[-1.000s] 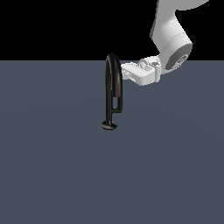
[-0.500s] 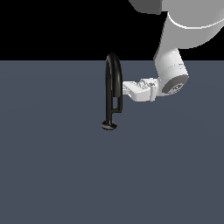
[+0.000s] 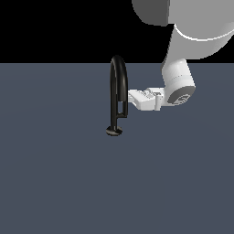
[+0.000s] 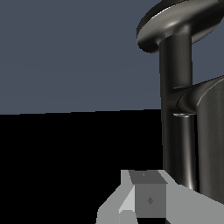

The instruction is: Turn on the faucet by rotating a designated handle.

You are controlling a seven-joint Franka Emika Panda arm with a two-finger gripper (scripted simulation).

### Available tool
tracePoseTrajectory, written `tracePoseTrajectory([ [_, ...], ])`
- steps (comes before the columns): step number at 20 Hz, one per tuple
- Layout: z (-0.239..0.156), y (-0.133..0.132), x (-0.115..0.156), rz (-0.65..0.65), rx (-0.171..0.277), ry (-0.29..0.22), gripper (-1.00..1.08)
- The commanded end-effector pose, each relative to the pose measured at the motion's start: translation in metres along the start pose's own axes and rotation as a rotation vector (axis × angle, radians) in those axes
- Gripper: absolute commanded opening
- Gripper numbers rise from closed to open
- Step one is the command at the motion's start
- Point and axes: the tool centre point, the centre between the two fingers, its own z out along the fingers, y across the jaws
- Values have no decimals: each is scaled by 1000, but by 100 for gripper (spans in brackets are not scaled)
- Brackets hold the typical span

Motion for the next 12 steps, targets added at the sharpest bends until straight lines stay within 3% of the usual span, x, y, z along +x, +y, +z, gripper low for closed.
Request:
tracePoseTrajectory([
  [1,0,2,-1,0,0,0,-100],
  [12,0,22,-7,0,0,0,-100],
])
